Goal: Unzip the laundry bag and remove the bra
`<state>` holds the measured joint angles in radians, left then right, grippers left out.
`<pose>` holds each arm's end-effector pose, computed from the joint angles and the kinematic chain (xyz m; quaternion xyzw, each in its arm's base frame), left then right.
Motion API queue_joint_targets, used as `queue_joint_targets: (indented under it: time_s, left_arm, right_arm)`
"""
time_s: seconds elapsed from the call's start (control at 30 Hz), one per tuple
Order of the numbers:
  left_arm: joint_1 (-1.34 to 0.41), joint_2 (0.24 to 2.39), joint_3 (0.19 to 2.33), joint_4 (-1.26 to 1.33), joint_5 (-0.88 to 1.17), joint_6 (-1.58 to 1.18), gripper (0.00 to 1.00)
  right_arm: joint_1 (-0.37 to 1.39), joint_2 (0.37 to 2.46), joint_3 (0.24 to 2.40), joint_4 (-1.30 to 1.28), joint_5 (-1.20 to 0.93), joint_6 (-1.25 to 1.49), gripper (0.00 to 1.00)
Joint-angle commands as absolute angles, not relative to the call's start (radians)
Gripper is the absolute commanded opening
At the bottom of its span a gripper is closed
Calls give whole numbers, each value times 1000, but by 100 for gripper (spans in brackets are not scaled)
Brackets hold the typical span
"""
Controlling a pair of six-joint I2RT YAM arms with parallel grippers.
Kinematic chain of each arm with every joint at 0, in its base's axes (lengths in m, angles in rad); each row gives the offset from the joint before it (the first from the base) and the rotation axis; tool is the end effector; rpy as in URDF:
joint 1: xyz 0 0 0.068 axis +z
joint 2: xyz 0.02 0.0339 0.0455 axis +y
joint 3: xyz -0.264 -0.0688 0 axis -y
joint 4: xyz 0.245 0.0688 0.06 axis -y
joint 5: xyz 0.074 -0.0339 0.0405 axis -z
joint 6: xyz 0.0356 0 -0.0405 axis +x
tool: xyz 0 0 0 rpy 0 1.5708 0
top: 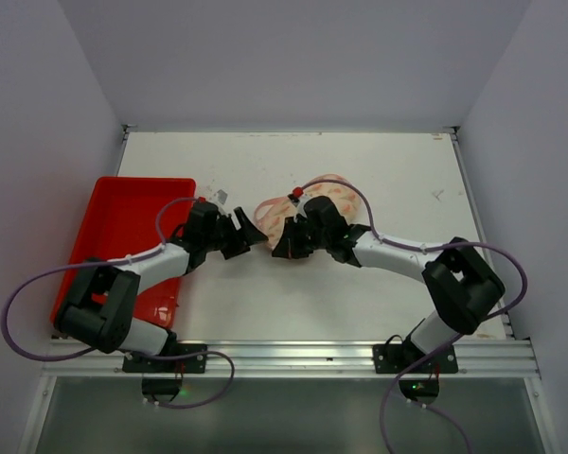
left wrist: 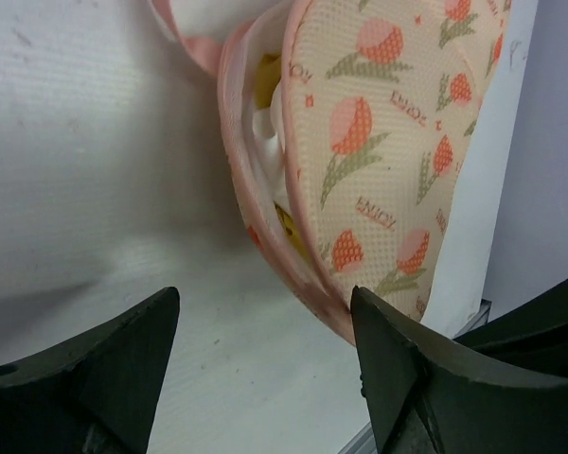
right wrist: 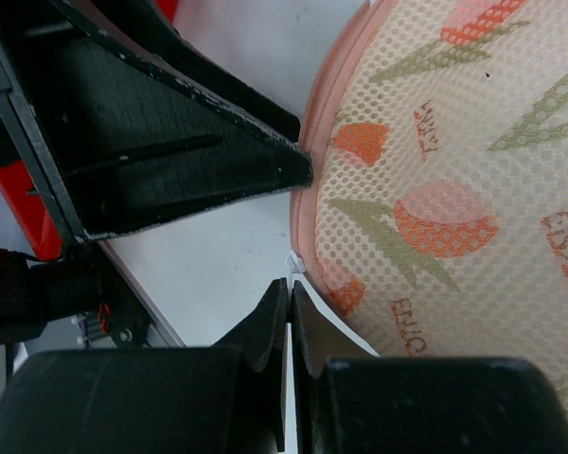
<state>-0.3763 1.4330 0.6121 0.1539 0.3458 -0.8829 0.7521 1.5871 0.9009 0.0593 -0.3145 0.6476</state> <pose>0.2551 -0.1138 0.1701 -0.1494 0.8768 -0.3784 0.2566 0.2402 0.2398 0.2054 -0.1170 0.8748 0.3959 0.2536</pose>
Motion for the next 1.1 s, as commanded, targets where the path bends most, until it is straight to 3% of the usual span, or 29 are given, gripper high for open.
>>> queue_joint_targets:
  time_s: [0.0, 0.07, 0.2, 0.27, 0.3, 0.37, 0.6, 0.77, 1.07]
  left_arm:
    - [-403, 1404, 565, 284, 367, -992, 76]
    - [-431, 1405, 564, 320, 362, -1012, 74]
    - [-469, 1445, 581, 353, 330, -1034, 60]
    - [-476, 1459, 580, 364, 321, -1042, 35]
    - [-476, 1468, 575, 371, 311, -1046, 15]
    - [-476, 1471, 566, 367, 304, -1046, 0]
    - [-462, 1462, 563, 331, 304, -1023, 0]
    - [-449, 1444, 540, 330, 316, -1022, 0]
    - [-508, 1322, 397, 337, 354, -1014, 0]
  right_arm:
    - [773, 1606, 939, 129, -347, 655, 0]
    - [776, 1614, 936, 129, -347, 652, 0]
    - [782, 1606, 922, 126, -347, 657, 0]
    - [784, 1585, 905, 117, -339, 657, 0]
    - [784, 1575, 897, 101, -334, 655, 0]
    - [784, 1556, 879, 71, -307, 649, 0]
    - [732, 1369, 707, -86, -233, 644, 0]
    - [541, 1246, 563, -181, -187, 644, 0]
    - [479, 1298, 638, -201, -189, 575, 0]
